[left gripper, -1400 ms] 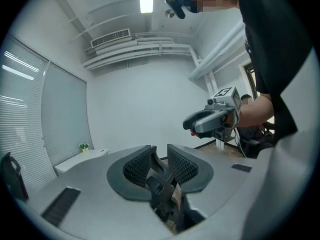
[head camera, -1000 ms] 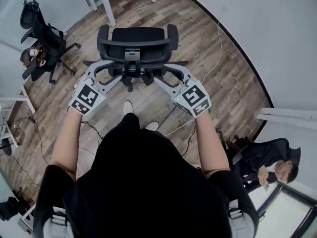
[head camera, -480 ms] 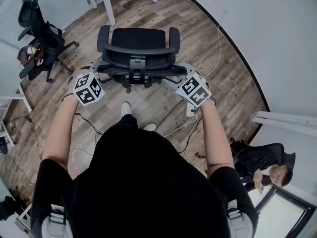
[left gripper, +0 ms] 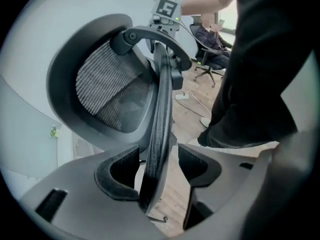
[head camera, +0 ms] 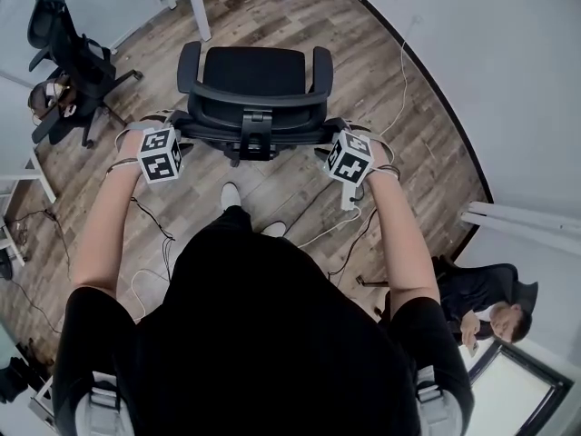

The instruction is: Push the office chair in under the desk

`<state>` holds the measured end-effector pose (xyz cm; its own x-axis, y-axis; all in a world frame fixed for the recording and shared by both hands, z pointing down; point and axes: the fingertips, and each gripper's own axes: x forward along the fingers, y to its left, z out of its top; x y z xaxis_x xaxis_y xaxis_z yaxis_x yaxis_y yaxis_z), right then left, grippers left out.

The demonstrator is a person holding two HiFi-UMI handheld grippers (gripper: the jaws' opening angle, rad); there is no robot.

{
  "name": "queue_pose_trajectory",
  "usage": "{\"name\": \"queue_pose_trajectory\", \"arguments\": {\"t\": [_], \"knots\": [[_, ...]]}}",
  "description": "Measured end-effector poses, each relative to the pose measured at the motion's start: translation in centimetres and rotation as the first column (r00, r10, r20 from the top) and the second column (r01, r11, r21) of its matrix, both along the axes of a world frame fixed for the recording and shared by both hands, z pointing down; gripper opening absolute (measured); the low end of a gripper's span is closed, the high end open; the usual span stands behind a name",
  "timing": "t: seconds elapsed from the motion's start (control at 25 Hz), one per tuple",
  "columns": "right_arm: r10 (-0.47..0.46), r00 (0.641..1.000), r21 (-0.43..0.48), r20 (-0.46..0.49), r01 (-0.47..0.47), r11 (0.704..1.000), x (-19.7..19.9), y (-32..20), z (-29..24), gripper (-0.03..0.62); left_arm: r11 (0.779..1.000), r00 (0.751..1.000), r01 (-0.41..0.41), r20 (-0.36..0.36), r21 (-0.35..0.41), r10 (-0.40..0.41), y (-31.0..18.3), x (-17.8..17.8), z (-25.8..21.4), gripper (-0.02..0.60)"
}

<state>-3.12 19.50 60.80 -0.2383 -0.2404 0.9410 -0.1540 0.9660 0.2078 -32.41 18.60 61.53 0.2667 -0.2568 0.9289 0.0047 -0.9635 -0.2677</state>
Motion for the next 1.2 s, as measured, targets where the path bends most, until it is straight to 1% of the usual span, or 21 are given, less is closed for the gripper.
{"name": "queue_pose_trajectory", "arguments": {"t": [0.12,0.28,0.36,0.48,0.6,0.64,0.72,0.8,0.96,1.2], "knots": [[-0.057,0.994,-0.009,-0.096,0.057,0.998,0.7,0.1,1.4,0.232,0.999,0.999,-0.008,0.035,-0.036,0.01,0.1,-0.2,1.4,0.238],[-0.138,0.967,-0.007,-0.215,0.14,0.99,1.0,-0.3,2.7,0.219,0.998,0.995,-0.035,0.096,-0.045,0.039,-0.3,-0.9,2.9,0.233],[-0.163,0.956,-0.021,-0.246,0.163,0.986,1.0,-0.3,3.5,0.208,0.997,0.989,-0.054,0.137,-0.047,0.06,-0.5,-1.2,3.7,0.229],[-0.168,0.953,-0.027,-0.251,0.166,0.986,0.9,-0.5,4.0,0.182,0.997,0.985,-0.062,0.157,-0.054,0.07,-0.8,-1.3,4.4,0.198],[-0.151,0.961,-0.029,-0.232,0.149,0.988,0.8,-1.0,3.9,0.13,0.997,0.989,-0.047,0.139,-0.055,0.055,-1.4,-1.3,4.5,0.135],[-0.151,0.961,-0.033,-0.23,0.148,0.988,0.8,-1.0,4.0,0.127,0.997,0.99,-0.047,0.134,-0.056,0.054,-1.5,-1.2,4.5,0.124],[-0.159,0.958,-0.037,-0.237,0.154,0.987,0.8,-1.1,4.1,0.121,0.997,0.988,-0.063,0.137,-0.041,0.068,-1.6,-1.2,4.6,0.114],[-0.162,0.958,-0.035,-0.238,0.158,0.987,0.8,-1.0,4.1,0.115,0.996,0.986,-0.084,0.14,-0.009,0.085,-1.8,-1.1,4.5,0.078],[-0.144,0.967,-0.013,-0.21,0.144,0.989,0.7,-1.0,4.0,0.112,0.995,0.988,-0.096,0.123,0.013,0.093,-1.8,-1.0,4.4,0.071],[-0.146,0.964,0.015,-0.221,0.153,0.988,0.7,-1.2,4.0,0.102,0.994,0.989,-0.107,0.108,0.014,0.105,-2.0,-0.9,4.3,0.067]]}}
